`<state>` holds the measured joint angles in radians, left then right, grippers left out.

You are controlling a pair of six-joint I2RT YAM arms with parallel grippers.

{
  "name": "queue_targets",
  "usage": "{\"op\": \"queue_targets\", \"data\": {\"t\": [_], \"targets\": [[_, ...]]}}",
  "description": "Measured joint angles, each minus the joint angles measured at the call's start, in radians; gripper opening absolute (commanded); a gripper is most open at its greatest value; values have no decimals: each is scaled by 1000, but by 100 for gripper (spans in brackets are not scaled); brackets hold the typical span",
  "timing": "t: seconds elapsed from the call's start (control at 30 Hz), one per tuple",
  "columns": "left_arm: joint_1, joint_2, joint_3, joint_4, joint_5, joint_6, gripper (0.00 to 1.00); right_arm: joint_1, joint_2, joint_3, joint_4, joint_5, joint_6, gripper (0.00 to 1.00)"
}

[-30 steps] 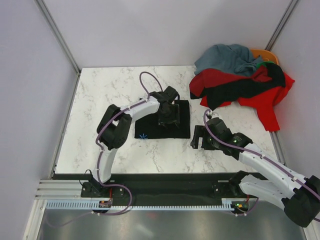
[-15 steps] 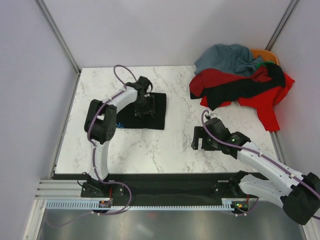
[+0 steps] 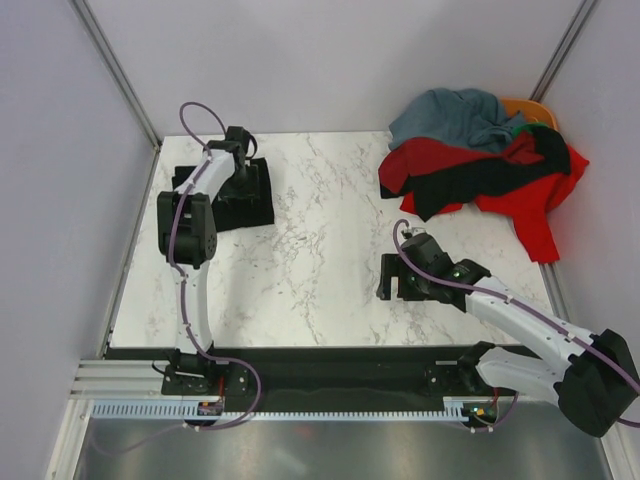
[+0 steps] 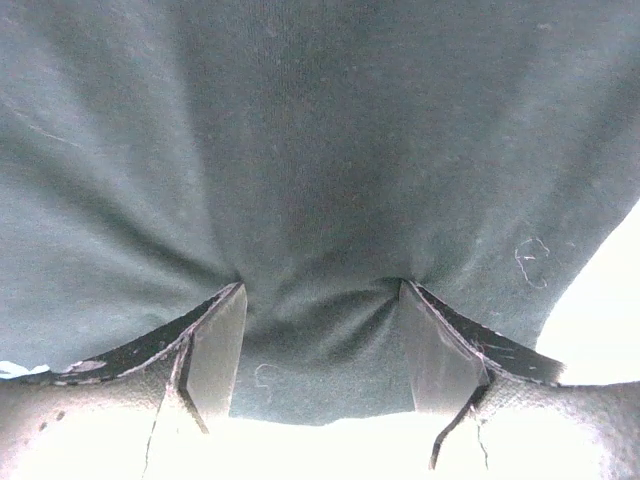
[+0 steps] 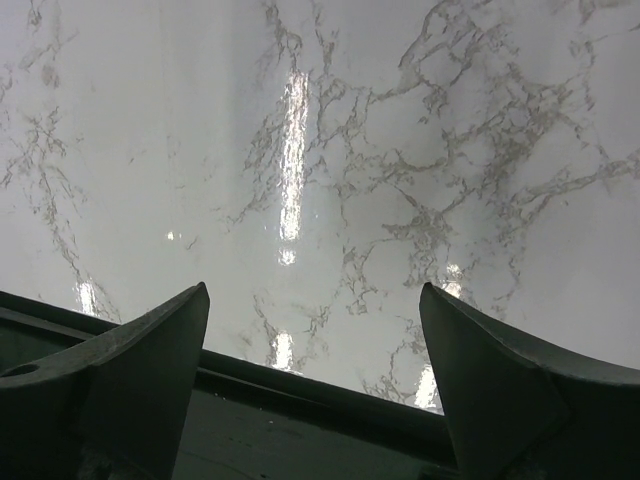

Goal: Fold and stack the t-shirts
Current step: Neatly place the folded tshirt to the corner

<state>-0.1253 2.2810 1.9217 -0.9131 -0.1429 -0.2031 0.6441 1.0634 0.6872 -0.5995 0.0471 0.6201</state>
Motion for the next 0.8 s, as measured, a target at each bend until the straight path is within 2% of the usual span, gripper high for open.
{"op": "queue_targets", "data": {"t": [0.13,0.27,0.43,0.53,0.63,0.8], "targets": [[10,-3,68,-21,-51,6,73,0,29,-2,22,-13,-4,94],[14,-155,-3,-33,-63,-39,71,0,51,-2,40,-29,-3,94],[14,-477,-313,25,-19,-105,70,0,48,-12,72,-36,3,94],[14,-578,-505,69,16,-133,70,0,40,-30,80,-51,9,94],[14,-559,-652,109,54,-153,69,0,34,-46,84,-61,13,94],[17,-450,-701,140,98,-174,69,0,19,-59,86,-70,13,94]]}}
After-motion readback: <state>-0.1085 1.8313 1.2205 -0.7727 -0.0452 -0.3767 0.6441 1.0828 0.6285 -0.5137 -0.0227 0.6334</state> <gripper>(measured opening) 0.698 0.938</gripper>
